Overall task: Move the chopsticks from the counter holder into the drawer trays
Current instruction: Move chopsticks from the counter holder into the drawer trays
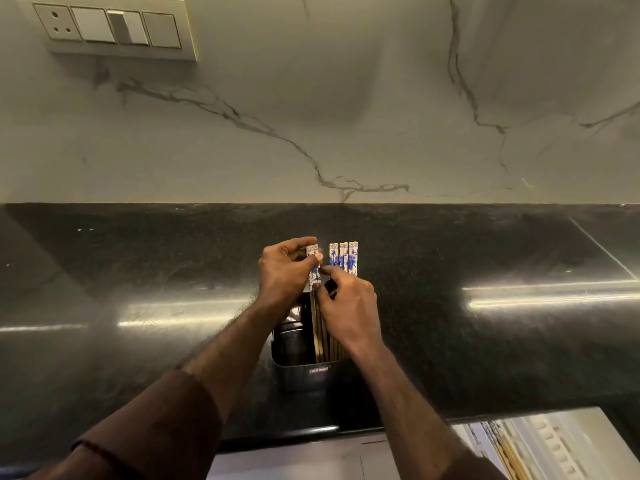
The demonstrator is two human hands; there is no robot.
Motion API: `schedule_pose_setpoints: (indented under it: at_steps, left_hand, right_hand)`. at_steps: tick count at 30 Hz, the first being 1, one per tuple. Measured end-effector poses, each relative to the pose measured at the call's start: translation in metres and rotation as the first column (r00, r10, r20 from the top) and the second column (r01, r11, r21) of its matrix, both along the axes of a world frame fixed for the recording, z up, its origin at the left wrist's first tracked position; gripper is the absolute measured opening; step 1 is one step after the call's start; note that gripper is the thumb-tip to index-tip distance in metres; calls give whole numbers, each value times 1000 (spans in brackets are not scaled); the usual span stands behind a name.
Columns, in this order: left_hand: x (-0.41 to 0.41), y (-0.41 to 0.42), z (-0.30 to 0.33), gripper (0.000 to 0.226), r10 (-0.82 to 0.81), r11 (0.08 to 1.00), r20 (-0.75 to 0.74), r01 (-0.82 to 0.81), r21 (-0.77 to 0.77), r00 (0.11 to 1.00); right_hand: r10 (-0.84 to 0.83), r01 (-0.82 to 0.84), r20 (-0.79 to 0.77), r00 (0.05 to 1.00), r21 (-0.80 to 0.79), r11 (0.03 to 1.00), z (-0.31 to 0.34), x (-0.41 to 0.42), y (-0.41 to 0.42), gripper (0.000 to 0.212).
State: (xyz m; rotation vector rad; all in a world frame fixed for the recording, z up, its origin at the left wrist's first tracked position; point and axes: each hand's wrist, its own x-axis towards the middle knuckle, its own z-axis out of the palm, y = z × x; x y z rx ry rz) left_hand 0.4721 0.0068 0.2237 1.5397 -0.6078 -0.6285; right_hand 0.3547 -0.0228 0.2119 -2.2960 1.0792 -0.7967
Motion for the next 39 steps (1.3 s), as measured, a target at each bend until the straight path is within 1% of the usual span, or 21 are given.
schedule_pose_setpoints:
  at_steps: [6,8,10,13,16,18,22,26,30,34,37,39]
  left_hand:
    - [4,5,5,28,-21,999,28,22,-26,999]
    - [6,6,12,26,-29,998,24,31,-53,999]
    - [7,9,24,27,-54,994,10,55,-93,998]
    - [11,15,48,28,-99,982,39,104,-156,994]
    - [14,25,78,27,-128,967,96,145,-208,987]
    - [16,34,98,27,-124,961,124,150,-230,985]
    - [19,57,137,27,-87,947,148,128,-293,985]
    - [20,86,172,27,-35,925,159,92,-368,987]
    - [10,114,194,28,-67,893,164,133,-431,984]
    - [-10,140,195,27,-119,872,155,178,-456,981]
    - [-32,153,185,26,-161,854,99,189,-485,982]
    - [-52,160,176,26,-183,853,56,187,-487,981]
  right_hand:
    - [5,-5,10,1000,-4,1000,5,3,-2,33]
    - [10,-10,22,1000,-1,1000,8,3,-2,31]
    - [22,-24,53,998,37,999,11,2,-2,29]
    - [75,-97,118,990,195,976,18,1,-2,33]
    - [126,-181,192,973,304,935,29,-1,-1,28]
    - [175,-243,223,959,332,911,38,-2,3,25]
    - [290,-357,225,930,362,861,59,-8,16,24]
    - [343,-426,274,898,352,833,82,-18,39,24]
    - [311,-431,344,886,362,827,98,-36,67,22]
    - [253,-393,362,897,396,830,103,-64,96,22]
    - [205,-351,357,911,415,839,99,-92,113,21]
    - [166,-297,316,934,428,854,94,-115,123,24]
